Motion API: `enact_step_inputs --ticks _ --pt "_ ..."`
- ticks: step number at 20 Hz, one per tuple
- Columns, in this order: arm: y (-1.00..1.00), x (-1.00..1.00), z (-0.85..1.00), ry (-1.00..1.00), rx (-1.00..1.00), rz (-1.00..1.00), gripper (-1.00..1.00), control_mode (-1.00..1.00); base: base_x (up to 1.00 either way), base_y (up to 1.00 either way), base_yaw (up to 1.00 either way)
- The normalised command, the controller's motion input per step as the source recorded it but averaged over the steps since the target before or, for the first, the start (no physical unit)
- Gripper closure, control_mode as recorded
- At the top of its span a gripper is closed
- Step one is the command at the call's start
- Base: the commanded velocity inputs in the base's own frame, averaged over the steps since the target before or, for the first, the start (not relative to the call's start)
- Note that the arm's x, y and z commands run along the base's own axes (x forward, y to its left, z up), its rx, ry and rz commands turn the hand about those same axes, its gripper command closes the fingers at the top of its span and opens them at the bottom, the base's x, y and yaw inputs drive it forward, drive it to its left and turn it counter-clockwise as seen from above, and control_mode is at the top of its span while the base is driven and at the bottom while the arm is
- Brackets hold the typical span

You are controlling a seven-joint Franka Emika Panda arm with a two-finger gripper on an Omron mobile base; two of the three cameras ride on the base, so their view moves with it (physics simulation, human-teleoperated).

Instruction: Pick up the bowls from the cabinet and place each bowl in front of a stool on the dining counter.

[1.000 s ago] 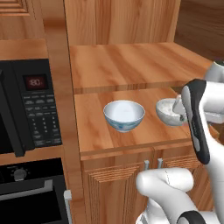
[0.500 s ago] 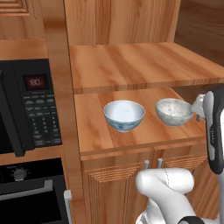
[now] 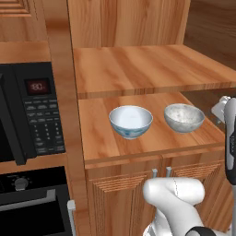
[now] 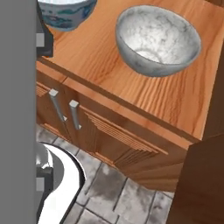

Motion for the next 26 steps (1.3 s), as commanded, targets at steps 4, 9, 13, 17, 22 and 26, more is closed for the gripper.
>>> enact_step_inputs --ticks 4,9,13,17,22,26 --pt "-0.03 0.04 0.0 -0.06 0.11 -0.21 -1.0 -1.0 0.0 0.0 0.0" --pt "-0.03 0.22 -0.01 -0.03 0.09 -0.17 -1.0 -1.0 0.0 0.0 0.0" --pt "0.0 0.31 -0.09 -0.05 0.15 -0.08 -1.0 -1.0 0.0 0.0 0.0" --pt "0.0 0.22 -0.22 -0.13 0.18 -0.01 -1.0 -1.0 0.0 0.0 0.0" --pt "0.0 0.23 -0.26 -0.17 0.1 0.0 -1.0 -1.0 0.0 0.0 0.0" --pt "0.0 0.31 -0.11 -0.16 0.05 0.0 -1.0 -1.0 0.0 0.0 0.0"
